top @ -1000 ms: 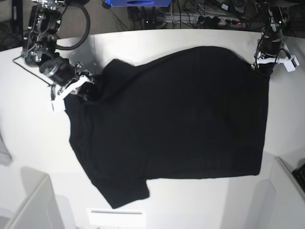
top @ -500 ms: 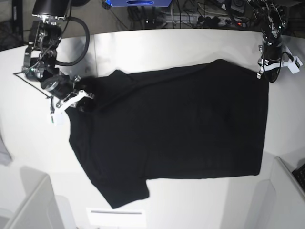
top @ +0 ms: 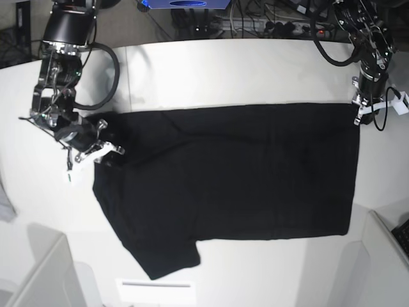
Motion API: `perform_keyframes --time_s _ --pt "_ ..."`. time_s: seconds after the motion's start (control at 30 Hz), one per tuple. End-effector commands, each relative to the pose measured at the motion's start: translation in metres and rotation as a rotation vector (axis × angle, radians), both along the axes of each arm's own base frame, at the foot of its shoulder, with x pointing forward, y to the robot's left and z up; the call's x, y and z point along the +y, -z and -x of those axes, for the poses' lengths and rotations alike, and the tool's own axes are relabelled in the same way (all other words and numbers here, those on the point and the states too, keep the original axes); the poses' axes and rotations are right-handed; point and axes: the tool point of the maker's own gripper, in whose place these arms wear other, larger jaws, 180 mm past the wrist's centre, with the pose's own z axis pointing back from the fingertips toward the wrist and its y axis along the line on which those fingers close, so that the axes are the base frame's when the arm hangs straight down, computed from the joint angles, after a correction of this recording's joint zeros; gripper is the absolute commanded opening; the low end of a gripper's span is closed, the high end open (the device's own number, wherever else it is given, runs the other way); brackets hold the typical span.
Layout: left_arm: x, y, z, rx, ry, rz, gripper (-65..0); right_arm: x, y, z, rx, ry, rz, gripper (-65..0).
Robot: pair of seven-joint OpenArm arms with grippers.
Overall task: Fold the T-shirt properly
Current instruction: 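Pinch the shirt edge with the right gripper and tug it outward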
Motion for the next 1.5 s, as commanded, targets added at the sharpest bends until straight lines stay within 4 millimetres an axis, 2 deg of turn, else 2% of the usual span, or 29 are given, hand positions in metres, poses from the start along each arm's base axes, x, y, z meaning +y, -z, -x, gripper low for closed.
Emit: perform_keyframes --time_s 0.0,0.17,0.23,0.4,0.5,0.73,1.03,1.1,1.13,1.2,1.23,1.33,1.4,1.47 --pt "0.004 -0.006 -0.004 -0.021 0.002 -0.013 -65.0 -0.003 -0.015 -0.013 -0.054 0.004 0.001 -65.0" --pt "0.006 0.007 -0.007 -0.003 -0.012 0.021 -65.0 0.019 -0.005 -0.023 -0.027 -0.061 -0.007 -65.0" --pt "0.007 0.007 -0.008 -0.003 -0.013 0.021 -65.0 0.021 -0.005 -0.026 -0.024 -0.063 -0.01 -65.0" --pt "0.008 0.007 -0.009 -0.003 -0.013 0.019 -65.0 0.015 -0.005 -0.036 -0.03 -0.044 -0.014 -65.0" --pt "0.008 0.003 -0.018 -0.024 -0.013 0.023 -65.0 0.015 -0.002 -0.038 -0.021 -0.043 -0.016 -65.0" --pt "0.009 0.02 -0.022 -0.001 -0.03 0.065 -65.0 0.011 0.007 -0.042 -0.011 -0.019 -0.022 -65.0" --pt "0.01 0.012 -0.029 -0.028 -0.027 0.057 -65.0 0.003 0.008 -0.041 -0.003 -0.013 -0.009 -65.0" --pt "0.011 0.012 -0.028 -0.025 -0.028 0.055 -65.0 0.001 0.007 -0.042 -0.004 -0.008 -0.008 -57.5" --pt "0.014 0.01 -0.028 -0.025 -0.026 0.045 -63.2 -0.003 0.007 -0.042 -0.005 -0.005 0.001 -51.2" --pt "0.017 0.006 -0.029 -0.028 -0.023 0.034 -52.8 -0.006 0.007 -0.042 -0.008 0.003 0.002 -41.1" --pt "0.017 0.005 -0.029 -0.034 -0.024 0.029 -47.1 -0.014 0.007 -0.042 -0.006 0.034 -0.003 -37.7" --pt "0.017 0.001 -0.032 -0.043 -0.022 0.025 -32.3 -0.037 0.009 -0.039 0.019 0.144 -0.026 -36.5" --pt "0.02 -0.008 -0.034 -0.056 -0.011 0.001 -22.1 -0.048 -0.001 -0.037 -0.005 0.19 -0.022 -36.5" --pt "0.019 -0.022 -0.036 -0.081 0.003 -0.027 -15.8 -0.057 -0.012 -0.028 -0.031 0.232 -0.011 -36.6"
